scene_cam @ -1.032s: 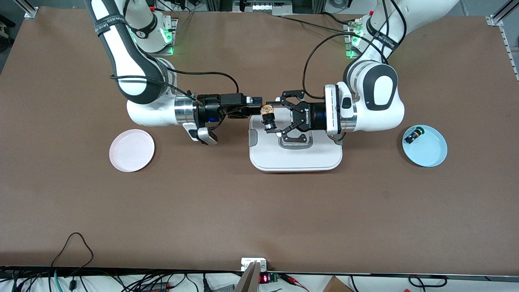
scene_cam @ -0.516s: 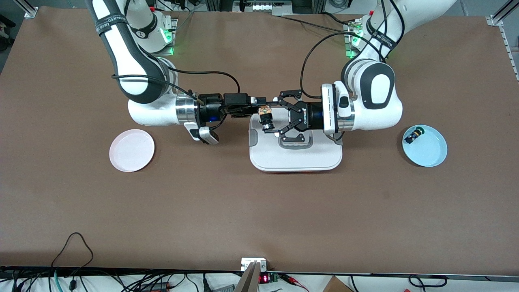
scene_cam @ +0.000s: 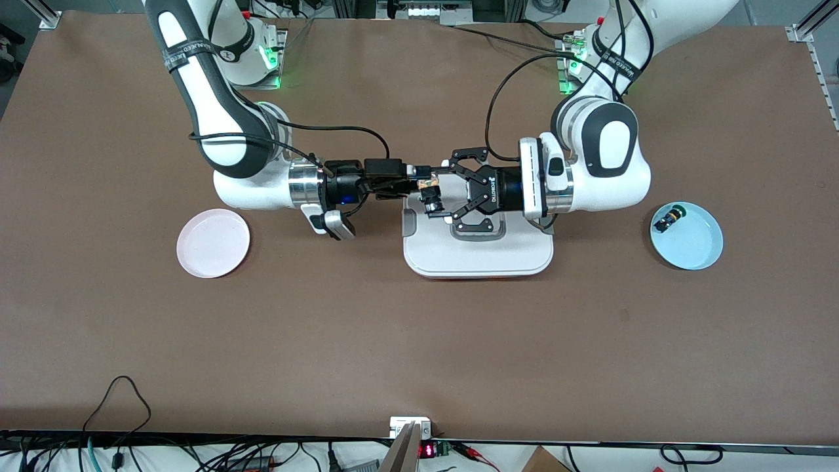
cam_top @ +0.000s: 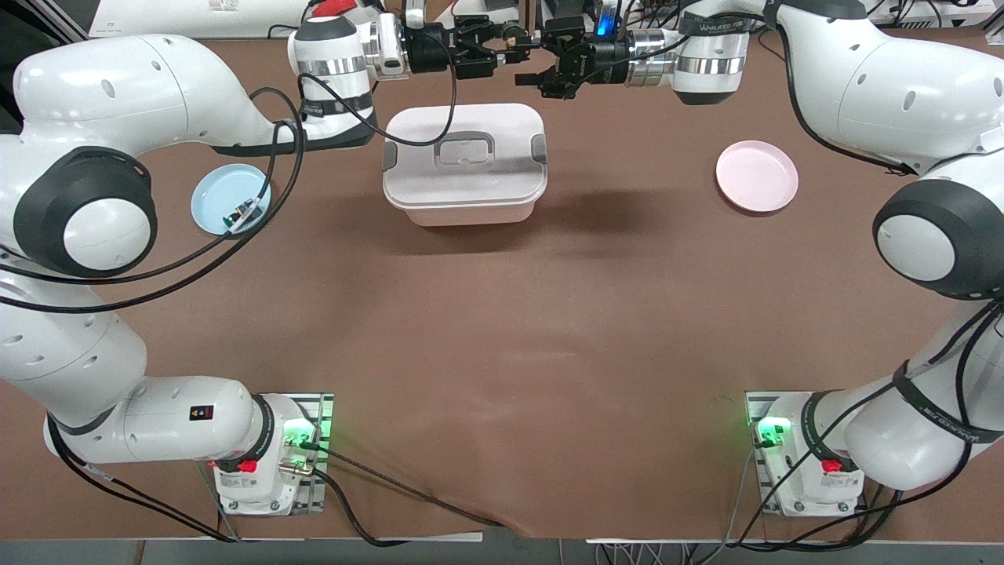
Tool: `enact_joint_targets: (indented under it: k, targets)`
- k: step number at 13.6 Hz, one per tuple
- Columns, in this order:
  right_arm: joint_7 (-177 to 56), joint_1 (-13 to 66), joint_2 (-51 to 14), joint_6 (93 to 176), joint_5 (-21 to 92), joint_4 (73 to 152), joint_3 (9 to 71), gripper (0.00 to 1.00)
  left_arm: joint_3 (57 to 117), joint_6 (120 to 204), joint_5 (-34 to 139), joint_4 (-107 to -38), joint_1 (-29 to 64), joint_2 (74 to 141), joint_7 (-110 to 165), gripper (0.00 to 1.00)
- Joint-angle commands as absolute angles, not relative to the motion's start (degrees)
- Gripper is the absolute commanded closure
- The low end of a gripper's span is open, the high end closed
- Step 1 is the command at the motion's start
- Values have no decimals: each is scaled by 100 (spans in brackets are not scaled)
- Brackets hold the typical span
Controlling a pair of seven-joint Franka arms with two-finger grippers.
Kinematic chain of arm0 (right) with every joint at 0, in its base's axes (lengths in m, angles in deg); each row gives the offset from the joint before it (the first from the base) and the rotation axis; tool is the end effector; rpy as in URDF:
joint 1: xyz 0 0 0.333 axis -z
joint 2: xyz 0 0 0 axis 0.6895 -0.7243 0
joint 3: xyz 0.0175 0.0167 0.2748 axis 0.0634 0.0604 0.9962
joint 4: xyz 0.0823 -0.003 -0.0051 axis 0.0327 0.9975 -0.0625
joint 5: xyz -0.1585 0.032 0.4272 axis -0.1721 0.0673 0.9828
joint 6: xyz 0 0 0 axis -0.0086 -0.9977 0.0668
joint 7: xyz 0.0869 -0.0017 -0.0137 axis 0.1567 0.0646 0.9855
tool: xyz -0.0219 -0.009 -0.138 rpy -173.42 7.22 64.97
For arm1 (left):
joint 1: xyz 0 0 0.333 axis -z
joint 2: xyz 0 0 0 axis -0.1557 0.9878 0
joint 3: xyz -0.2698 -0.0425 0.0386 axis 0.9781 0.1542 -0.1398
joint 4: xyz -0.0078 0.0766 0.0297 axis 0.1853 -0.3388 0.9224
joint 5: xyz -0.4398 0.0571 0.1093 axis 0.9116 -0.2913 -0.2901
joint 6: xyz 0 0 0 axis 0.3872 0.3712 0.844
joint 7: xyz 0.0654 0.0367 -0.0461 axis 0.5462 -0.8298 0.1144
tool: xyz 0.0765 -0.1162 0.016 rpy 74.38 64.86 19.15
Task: Transfer orange switch to right arm and place
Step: 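Carry the orange switch over the box toward the right gripper, then close the right gripper on the orange switch, open the left gripper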
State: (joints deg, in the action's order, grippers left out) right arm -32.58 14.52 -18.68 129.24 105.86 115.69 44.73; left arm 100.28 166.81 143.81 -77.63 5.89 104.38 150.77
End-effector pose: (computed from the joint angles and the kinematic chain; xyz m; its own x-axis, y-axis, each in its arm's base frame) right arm 0.5909 0.4272 0.3030 0.9933 0.0350 -0.1104 -0.1109 0.0132 -0.9937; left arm 0.6069 -0.3877 0.3211 0.2353 0.0170 0.9718 -0.9684 -0.0809 0.2359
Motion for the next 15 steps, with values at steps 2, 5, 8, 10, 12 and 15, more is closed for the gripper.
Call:
enact_joint_targets:
  k: [2,5,8,10,12,15]
  targets:
    - [-3230,1485,-1959,12932,10836,11375,4479,17,10041,16687,14518,-7589,623,10455,14898,100]
    - [-3221,1458,-1959,12949,11162,11366,4479,1,10050,16687,14526,-7589,623,10455,14898,100]
    - [-3160,1476,-1959,12923,11154,11331,4470,17,10050,16687,14518,-7589,623,10455,14881,100]
    - [-3107,1415,-1959,12923,11154,11322,4470,52,10050,16687,14517,-7589,623,10455,14810,100]
    - [-3072,1415,-1950,12923,11154,11200,4461,73,10050,16687,14517,-7589,623,10455,14810,100]
    - [-3045,1458,-1950,12923,11136,11199,4452,85,10050,16687,14517,-7589,623,10455,14810,100]
